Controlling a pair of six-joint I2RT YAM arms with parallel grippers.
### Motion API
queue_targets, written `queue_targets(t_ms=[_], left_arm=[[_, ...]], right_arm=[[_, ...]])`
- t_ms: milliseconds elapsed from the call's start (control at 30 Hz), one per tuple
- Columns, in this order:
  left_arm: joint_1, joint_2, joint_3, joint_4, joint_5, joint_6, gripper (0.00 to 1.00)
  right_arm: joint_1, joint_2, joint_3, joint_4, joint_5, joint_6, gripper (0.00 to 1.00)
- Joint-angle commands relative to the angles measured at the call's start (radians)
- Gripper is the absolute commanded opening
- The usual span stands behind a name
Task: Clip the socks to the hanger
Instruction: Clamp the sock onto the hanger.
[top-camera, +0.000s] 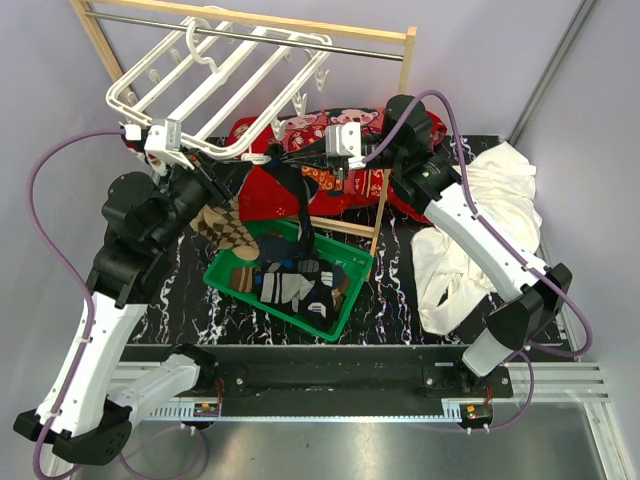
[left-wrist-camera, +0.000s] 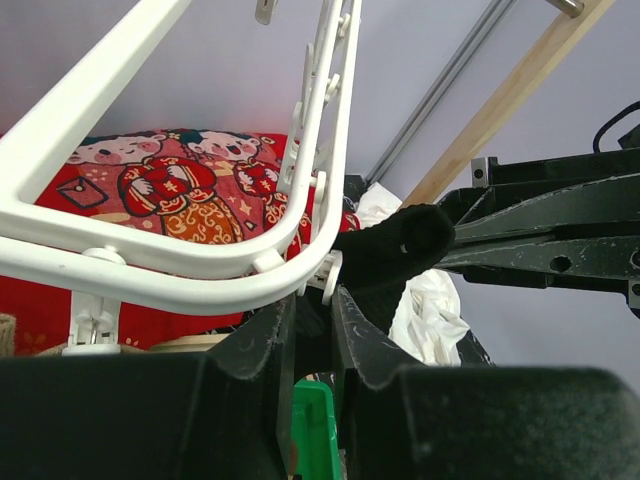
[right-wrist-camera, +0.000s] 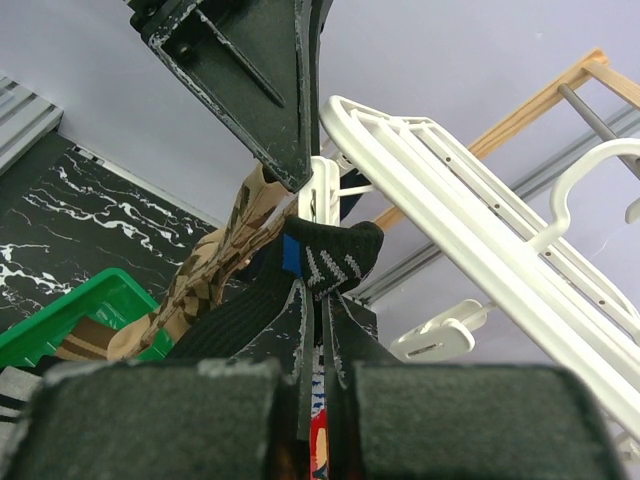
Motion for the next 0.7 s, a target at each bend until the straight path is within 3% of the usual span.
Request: queue_targets(t_ms=[0, 667], left_arm=[[0.001, 0.015, 0.053, 0.01, 0.048, 0.007, 0.0], [0.001, 0.035, 0.092, -0.033, 0.079, 0.016, 0.01]], right_arm=[[-0.004, 0.011, 0.055, 0.028, -0.028, -0.023, 0.0], [0.012, 0.048, 0.118, 0.028, -0.04, -0.04, 0.0]])
